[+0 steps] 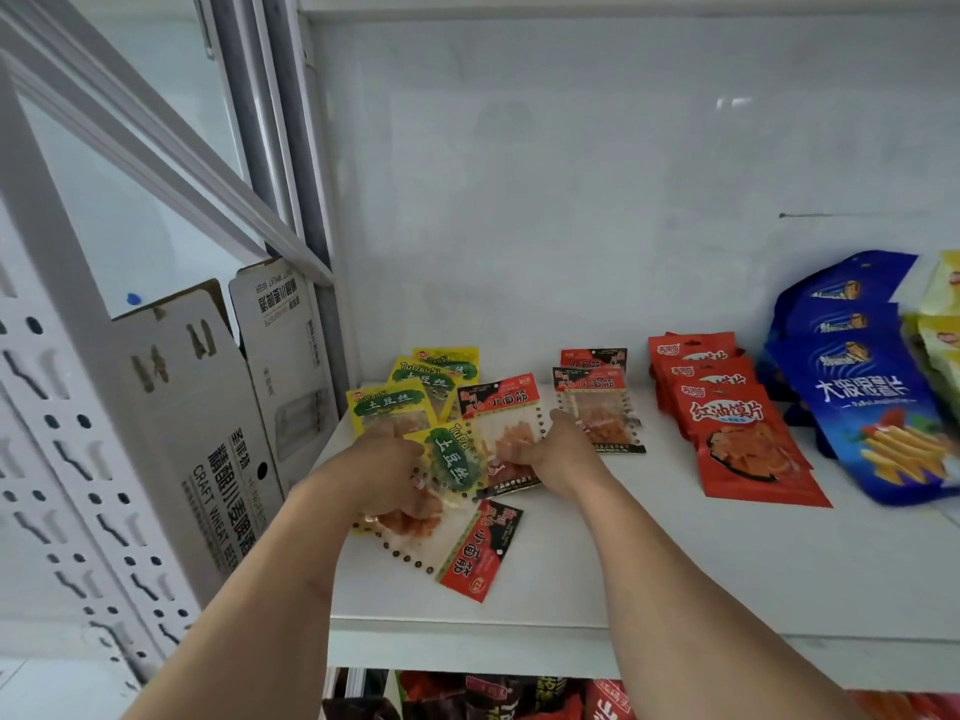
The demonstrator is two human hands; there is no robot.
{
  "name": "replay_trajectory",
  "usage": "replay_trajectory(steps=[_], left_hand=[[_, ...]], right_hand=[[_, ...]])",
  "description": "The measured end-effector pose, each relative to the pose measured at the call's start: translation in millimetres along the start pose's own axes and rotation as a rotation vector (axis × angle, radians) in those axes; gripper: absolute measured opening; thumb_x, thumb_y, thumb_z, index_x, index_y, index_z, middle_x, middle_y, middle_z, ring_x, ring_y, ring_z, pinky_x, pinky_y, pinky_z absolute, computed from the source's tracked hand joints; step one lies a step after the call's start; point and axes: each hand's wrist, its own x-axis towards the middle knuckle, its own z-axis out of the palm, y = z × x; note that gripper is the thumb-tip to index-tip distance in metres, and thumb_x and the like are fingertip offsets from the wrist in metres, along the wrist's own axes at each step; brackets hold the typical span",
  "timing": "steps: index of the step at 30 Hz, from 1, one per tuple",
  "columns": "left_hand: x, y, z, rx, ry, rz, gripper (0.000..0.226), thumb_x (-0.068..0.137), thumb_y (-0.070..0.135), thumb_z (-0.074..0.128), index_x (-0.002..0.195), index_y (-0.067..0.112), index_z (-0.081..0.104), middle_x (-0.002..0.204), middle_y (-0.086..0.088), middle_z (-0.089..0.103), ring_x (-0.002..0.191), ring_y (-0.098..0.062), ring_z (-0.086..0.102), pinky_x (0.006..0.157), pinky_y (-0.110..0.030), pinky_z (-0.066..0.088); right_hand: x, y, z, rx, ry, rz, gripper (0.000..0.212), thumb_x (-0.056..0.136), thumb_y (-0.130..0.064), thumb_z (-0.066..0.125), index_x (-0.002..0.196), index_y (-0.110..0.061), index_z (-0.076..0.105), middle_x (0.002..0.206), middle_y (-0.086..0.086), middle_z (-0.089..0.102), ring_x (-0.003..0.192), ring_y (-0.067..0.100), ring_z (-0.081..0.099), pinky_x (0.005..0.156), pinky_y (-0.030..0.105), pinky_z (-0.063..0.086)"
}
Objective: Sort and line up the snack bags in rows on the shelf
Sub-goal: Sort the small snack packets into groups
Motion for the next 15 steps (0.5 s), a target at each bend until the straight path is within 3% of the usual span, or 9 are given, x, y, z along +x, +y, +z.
replay_trajectory(steps=[4, 7, 10, 12, 15], left_hand=[[-5.5, 4.4, -4.4, 0.039, 0.018, -0.067, 0.064, 0.076, 0.053, 0.08, 0.125, 0.017, 0.062, 0.146, -0.006, 0.042, 0.117, -0.025, 0.055, 0.096, -0.037, 0.051], [-10.3, 9.7, -5.2, 0.083, 0.093, -0.09, 0.057, 0.079, 0.052, 0.077, 0.122, 0.022, 0.056, 0.13, 0.001, 0.059, 0.119, -0.024, 0.052, 0.095, -0.041, 0.049], [-13.2, 11.4, -3.2, 0.079, 0.116, -0.104, 0.054, 0.083, 0.046, 0.075, 0.126, 0.022, 0.052, 0.113, 0.003, 0.063, 0.109, -0.021, 0.055, 0.091, -0.038, 0.049], [-16.5, 10.9, -3.9, 0.033, 0.103, -0.122, 0.05, 0.085, 0.044, 0.074, 0.124, 0.023, 0.052, 0.1, 0.006, 0.06, 0.096, -0.018, 0.057, 0.084, -0.033, 0.049], [-19.5, 8.9, -6.4, -0.046, 0.066, -0.142, 0.032, 0.088, 0.041, 0.072, 0.112, 0.024, 0.059, 0.106, 0.002, 0.063, 0.098, -0.019, 0.061, 0.083, -0.03, 0.049]], right_hand=[[-1.8, 2.8, -7.5, 0.055, -0.021, -0.023, 0.069, 0.081, -0.023, 0.084, 0.136, -0.005, 0.045, 0.127, 0.002, 0.06, 0.118, 0.024, 0.058, 0.093, 0.029, 0.045], [-2.1, 7.2, -9.8, 0.131, -0.031, -0.02, 0.072, 0.079, -0.021, 0.085, 0.139, -0.007, 0.046, 0.133, 0.006, 0.058, 0.119, 0.024, 0.057, 0.095, 0.03, 0.046], [1.0, 14.9, -9.2, 0.204, -0.018, -0.034, 0.078, 0.067, -0.031, 0.092, 0.131, -0.014, 0.049, 0.13, 0.006, 0.063, 0.115, 0.026, 0.063, 0.099, 0.046, 0.052], [16.4, 30.9, -8.9, 0.248, -0.01, -0.102, 0.067, 0.063, -0.033, 0.092, 0.115, -0.018, 0.054, 0.119, 0.005, 0.071, 0.106, 0.026, 0.069, 0.094, 0.051, 0.055], [8.3, 26.2, -25.3, 0.288, 0.06, -0.188, 0.04, 0.075, -0.017, 0.087, 0.107, -0.021, 0.064, 0.102, -0.004, 0.077, 0.096, 0.016, 0.074, 0.091, 0.047, 0.058]])
